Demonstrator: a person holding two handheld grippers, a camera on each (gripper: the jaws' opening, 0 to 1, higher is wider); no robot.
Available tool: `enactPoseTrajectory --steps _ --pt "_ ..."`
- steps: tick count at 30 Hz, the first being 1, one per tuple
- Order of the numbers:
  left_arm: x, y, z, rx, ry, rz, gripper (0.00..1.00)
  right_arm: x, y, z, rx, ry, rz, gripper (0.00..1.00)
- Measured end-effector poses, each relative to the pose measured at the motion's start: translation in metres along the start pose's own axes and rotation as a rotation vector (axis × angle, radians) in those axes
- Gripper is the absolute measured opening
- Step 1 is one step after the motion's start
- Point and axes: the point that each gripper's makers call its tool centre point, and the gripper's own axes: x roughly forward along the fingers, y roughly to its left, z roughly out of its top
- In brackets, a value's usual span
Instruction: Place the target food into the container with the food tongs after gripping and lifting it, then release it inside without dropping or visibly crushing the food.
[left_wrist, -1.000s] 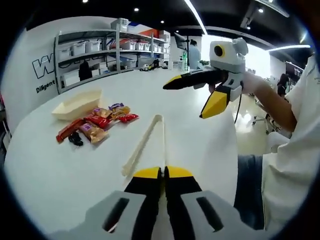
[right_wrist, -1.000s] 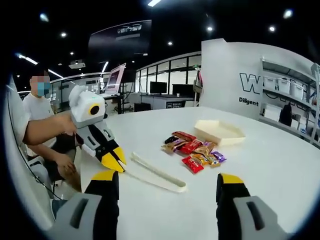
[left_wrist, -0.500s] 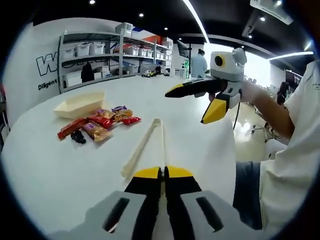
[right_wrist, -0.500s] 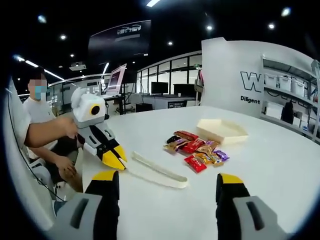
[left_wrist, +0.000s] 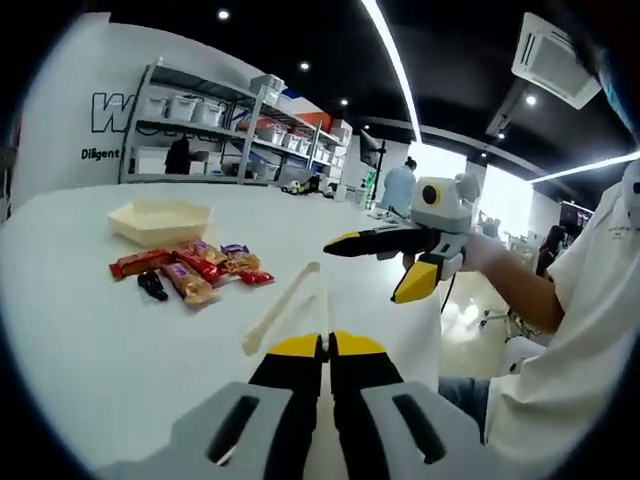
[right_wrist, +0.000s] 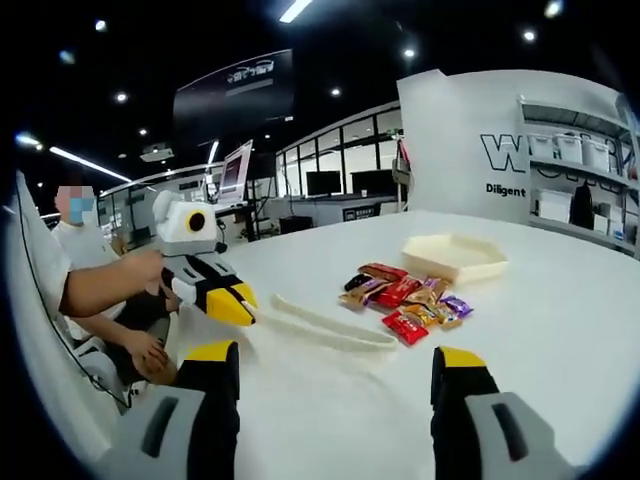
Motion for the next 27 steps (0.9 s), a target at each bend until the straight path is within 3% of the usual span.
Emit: enactPoseTrajectory --steps 3,10,16,18,23,27 --pt "-0.001 -0.005 0.007 -0.026 -0.035 -0.025 0.01 0.001 0.003 0.001 0.033 -0.015 0.021 0.76" --pt "-0.001 -0.012 0.013 -0.032 -0.056 -0.051 0.01 0.004 0.008 0.0 0.085 -0.021 0.06 0.72" --pt "0.0 -0.014 0.011 -0.04 -0.055 -0.059 0.01 0.008 0.012 -0.009 0.13 0.001 0.104 0.6" --pt "0.0 -0.013 0.008 -0.048 -0.048 -0.062 0.01 0.007 0.005 -0.014 0.119 0.025 0.063 0.51" --pt "0.0 -0.016 0.003 -0.051 -0.039 -0.077 0.02 0.004 -0.004 -0.019 0.075 0.044 0.034 0.3" --pt "0.001 -0.018 -0.001 -0.04 -0.02 -0.097 0.02 0.002 -0.004 -0.021 0.05 0.06 0.038 0.28"
